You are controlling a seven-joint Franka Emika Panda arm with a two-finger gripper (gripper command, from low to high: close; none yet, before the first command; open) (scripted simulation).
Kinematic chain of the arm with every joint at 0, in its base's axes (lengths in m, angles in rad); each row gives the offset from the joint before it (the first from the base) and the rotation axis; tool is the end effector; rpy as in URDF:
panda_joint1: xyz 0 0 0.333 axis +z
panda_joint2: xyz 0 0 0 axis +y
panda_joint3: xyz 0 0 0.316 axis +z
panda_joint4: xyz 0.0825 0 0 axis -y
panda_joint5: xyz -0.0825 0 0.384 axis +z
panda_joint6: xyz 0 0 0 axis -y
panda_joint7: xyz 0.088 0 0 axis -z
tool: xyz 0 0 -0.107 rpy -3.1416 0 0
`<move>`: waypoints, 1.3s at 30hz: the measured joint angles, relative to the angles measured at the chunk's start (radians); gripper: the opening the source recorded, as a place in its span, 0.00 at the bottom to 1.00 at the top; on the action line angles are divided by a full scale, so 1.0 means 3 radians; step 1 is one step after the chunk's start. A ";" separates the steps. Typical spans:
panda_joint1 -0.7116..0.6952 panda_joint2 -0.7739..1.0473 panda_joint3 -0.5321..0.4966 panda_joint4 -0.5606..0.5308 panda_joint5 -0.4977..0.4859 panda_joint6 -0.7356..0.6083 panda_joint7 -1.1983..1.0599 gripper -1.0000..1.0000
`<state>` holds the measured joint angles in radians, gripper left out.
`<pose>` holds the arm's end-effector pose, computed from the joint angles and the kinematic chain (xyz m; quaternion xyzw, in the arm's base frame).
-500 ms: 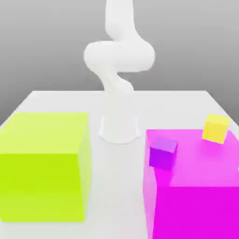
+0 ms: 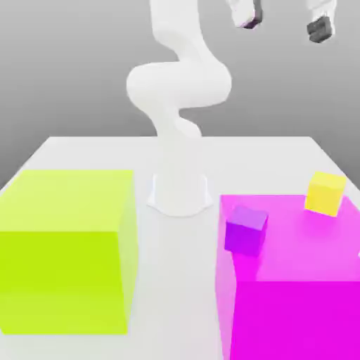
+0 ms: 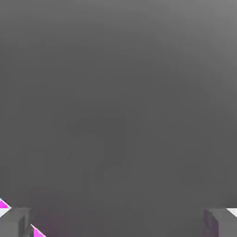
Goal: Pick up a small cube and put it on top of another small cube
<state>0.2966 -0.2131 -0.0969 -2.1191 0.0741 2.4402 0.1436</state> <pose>0.5241 0.1026 0.5630 -0.9639 -0.0044 -0.2522 0.0850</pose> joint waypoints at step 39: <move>0.1041 0.1853 0.0928 -0.0894 -0.1383 0.1033 -0.0645 0.50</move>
<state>0.6088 0.3427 0.1814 -2.3874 -0.3408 2.7503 -0.0498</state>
